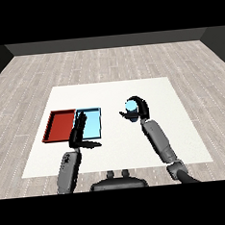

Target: Pick the blue can and put it in the blue box

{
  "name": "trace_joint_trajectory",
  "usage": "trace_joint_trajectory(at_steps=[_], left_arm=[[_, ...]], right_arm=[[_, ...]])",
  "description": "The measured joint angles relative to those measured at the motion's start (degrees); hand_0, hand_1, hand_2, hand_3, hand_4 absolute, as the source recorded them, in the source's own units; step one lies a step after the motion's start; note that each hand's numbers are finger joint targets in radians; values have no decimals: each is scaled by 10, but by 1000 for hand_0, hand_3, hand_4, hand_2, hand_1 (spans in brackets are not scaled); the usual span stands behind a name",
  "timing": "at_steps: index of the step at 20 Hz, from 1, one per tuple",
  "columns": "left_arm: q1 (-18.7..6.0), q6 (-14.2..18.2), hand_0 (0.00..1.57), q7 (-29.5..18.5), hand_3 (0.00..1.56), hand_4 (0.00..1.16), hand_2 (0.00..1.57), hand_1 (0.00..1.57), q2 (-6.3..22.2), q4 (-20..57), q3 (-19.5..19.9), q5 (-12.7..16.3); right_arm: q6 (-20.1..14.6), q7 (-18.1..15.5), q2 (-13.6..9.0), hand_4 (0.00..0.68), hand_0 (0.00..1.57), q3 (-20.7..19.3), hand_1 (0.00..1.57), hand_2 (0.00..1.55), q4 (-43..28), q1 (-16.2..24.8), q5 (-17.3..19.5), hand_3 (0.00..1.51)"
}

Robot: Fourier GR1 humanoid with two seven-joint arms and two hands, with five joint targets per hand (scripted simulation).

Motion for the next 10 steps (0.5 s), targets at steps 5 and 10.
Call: trace_joint_trajectory(at_steps=[5,10], left_arm=[[-10,24,0,7,0,0,0,0,-2,15,-32,0],[-33,43,0,17,0,0,0,0,-2,46,-70,27]], right_arm=[[-29,51,18,616,1428,44,1428,1450,-109,62,45,1401],[-28,87,17,611,1442,59,1442,1452,-166,85,78,1397]])
